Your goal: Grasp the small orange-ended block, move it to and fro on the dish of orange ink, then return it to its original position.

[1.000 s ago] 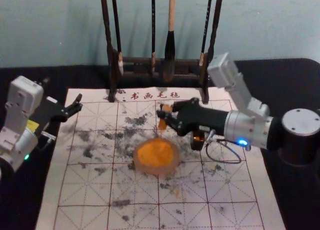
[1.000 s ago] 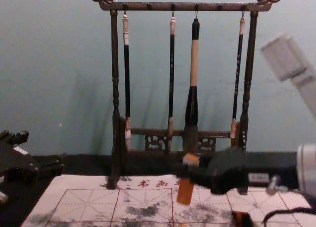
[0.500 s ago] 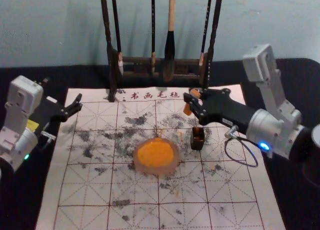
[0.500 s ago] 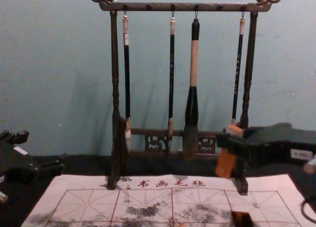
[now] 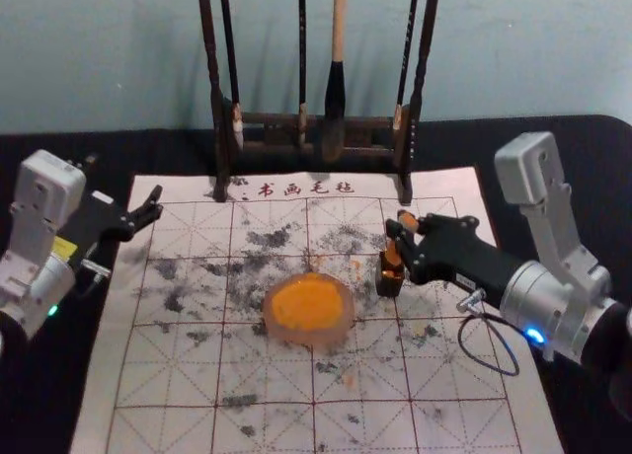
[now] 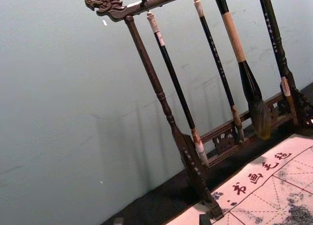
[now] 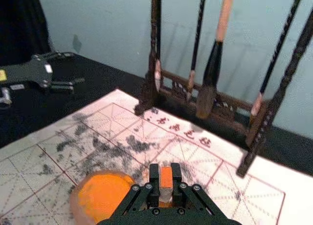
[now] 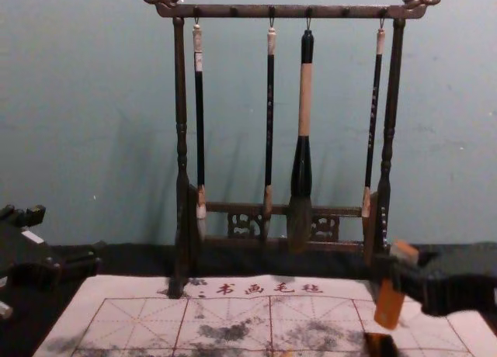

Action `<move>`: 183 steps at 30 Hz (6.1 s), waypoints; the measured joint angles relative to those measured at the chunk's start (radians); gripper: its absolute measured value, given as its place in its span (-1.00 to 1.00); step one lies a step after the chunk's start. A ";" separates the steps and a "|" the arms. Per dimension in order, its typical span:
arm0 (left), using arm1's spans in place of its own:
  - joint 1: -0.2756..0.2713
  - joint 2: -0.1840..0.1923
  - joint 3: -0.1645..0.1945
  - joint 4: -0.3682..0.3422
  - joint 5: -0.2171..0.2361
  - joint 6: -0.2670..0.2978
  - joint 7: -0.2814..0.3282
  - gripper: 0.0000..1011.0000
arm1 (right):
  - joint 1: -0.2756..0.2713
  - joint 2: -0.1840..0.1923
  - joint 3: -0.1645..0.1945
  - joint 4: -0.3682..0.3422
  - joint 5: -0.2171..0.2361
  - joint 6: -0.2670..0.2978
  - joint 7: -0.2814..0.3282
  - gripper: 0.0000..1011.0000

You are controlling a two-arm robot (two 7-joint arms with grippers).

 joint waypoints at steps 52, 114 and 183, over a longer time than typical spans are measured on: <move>0.000 0.000 0.000 0.000 0.000 0.000 0.000 0.98 | 0.046 -0.116 0.039 0.174 -0.054 0.016 0.057 -0.78; 0.000 0.000 0.000 0.000 0.000 0.000 0.000 0.98 | 0.070 -0.143 0.015 0.250 -0.094 -0.004 0.069 0.44; 0.000 0.000 0.000 0.000 0.000 0.000 0.000 0.98 | 0.002 -0.227 0.144 0.326 -0.319 -0.229 -0.194 0.98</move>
